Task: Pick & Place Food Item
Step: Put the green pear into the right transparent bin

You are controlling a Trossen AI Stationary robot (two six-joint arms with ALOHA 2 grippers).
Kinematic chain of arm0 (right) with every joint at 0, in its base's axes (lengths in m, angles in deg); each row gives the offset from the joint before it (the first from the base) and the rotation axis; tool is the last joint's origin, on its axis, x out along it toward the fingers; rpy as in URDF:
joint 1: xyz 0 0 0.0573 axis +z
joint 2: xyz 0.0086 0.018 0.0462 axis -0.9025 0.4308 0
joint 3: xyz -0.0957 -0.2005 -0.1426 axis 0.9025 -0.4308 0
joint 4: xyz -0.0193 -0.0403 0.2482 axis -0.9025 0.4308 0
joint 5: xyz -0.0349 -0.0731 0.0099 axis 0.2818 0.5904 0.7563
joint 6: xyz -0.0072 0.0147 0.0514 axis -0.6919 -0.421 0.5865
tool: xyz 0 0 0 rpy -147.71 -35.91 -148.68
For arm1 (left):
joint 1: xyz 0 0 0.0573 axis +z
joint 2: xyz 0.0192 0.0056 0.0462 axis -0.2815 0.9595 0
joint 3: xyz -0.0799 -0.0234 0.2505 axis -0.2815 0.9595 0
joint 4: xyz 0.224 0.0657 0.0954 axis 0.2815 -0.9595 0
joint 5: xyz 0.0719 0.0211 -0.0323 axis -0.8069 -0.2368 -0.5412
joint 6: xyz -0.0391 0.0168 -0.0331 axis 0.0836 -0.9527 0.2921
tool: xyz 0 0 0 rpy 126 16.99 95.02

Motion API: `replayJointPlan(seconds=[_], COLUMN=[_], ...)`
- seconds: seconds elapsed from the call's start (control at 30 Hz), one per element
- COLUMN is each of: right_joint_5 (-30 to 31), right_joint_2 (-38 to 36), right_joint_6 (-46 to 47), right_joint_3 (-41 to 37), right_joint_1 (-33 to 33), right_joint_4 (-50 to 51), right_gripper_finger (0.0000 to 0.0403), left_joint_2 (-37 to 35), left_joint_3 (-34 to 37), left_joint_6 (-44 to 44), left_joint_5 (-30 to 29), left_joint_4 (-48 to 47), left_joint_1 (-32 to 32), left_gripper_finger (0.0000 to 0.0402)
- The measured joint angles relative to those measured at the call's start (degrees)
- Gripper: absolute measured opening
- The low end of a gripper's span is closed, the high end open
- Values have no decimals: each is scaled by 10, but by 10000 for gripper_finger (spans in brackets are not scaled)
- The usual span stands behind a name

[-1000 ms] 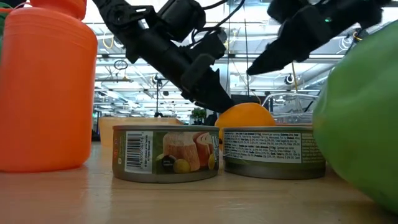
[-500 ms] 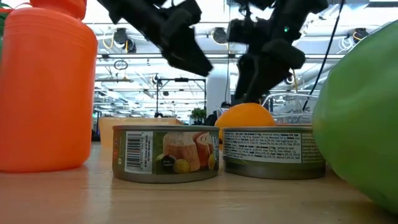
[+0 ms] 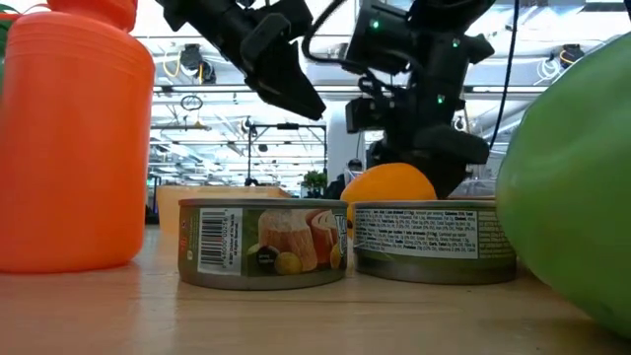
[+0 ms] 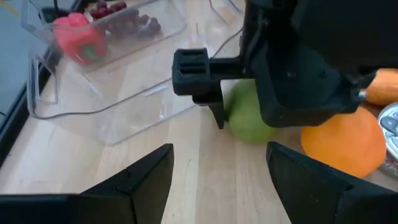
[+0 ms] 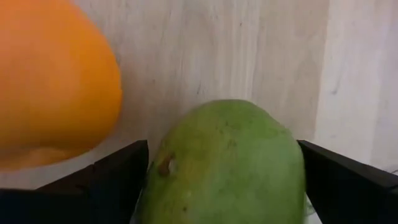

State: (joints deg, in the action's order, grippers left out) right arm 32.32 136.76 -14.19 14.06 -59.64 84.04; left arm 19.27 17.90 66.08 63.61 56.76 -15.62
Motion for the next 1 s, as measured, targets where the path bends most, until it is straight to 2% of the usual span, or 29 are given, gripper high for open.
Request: replayJointPlan(seconds=[0.23, 0.47, 0.63, 1.0], right_joint_5=[-2, 1, 3, 171], right_joint_2=[-11, -75, -154, -323], right_joint_6=[-9, -9, -5, 7], right_joint_3=[-2, -2, -2, -24], right_joint_1=[0, 0, 1, -24], right_joint_4=[4, -31, -50, -12], right_gripper_finger=[317, 315, 320, 319], left_joint_2=[0, 0, 0, 0], left_joint_3=[0, 0, 0, 0], left_joint_6=[0, 1, 1, 0], left_joint_5=[0, 0, 0, 0], left_joint_4=[1, 0, -2, -3], left_joint_1=[0, 0, 0, 0], left_gripper_finger=[271, 271, 271, 271])
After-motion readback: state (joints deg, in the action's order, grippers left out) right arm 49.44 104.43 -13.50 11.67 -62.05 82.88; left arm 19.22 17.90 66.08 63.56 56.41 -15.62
